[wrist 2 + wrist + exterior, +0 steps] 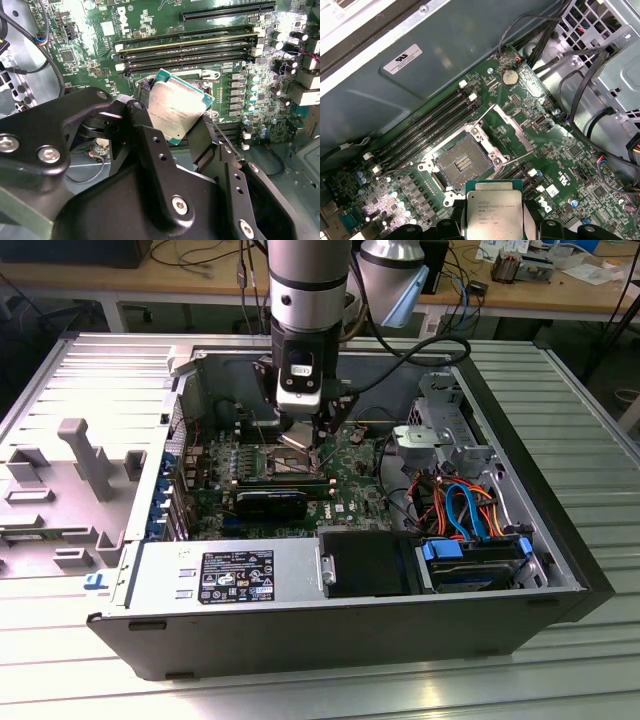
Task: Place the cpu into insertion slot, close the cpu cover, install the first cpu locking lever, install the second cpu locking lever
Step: 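Place the cpu into insertion slot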
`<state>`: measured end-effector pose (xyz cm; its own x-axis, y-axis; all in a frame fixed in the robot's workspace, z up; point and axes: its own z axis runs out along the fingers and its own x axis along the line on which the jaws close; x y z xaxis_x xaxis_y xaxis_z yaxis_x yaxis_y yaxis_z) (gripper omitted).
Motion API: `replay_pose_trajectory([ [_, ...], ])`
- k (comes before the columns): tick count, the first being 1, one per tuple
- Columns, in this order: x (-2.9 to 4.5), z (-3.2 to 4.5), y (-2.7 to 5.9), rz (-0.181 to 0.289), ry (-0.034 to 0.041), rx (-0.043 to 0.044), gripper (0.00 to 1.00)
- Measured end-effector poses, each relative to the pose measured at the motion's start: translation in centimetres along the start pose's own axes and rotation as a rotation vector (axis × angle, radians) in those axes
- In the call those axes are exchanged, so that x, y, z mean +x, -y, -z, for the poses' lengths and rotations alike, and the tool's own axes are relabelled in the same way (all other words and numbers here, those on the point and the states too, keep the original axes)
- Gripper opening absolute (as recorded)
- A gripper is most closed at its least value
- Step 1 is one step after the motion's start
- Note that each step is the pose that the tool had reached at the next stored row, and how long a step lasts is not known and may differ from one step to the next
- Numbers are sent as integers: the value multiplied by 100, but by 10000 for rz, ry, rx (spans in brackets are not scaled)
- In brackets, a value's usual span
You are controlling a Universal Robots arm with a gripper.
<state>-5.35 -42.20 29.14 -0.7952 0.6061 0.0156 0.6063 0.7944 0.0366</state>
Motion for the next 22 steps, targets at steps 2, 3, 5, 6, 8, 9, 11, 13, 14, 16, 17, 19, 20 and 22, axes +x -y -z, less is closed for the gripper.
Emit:
replay_pose_trajectory([
  [2, 0, -1, 0, -92, 5, 1, 54],
  [3, 0, -1, 0, -142, 8, 1, 54],
  [5, 0, -2, 0, -239, 12, 0, 54],
  [6, 0, -2, 0, -271, 14, 1, 54],
  [8, 0, -3, 0, -355, 19, 2, 54],
  [9, 0, -4, 0, -396, 21, 3, 54],
  [11, 0, -5, 0, -492, 26, 3, 54],
  [13, 0, -14, 1, -1390, 64, -5, 54],
  [14, 0, -19, 1, -1892, 83, -10, 54],
  [16, 0, -19, 1, -1971, 86, -11, 54],
  [17, 0, -20, 1, -2038, 89, -12, 54],
  [19, 0, -21, 1, -2130, 92, -13, 54],
  [20, 0, -21, 1, -2160, 94, -14, 54],
  [22, 0, -22, 1, -2244, 96, -14, 54],
])
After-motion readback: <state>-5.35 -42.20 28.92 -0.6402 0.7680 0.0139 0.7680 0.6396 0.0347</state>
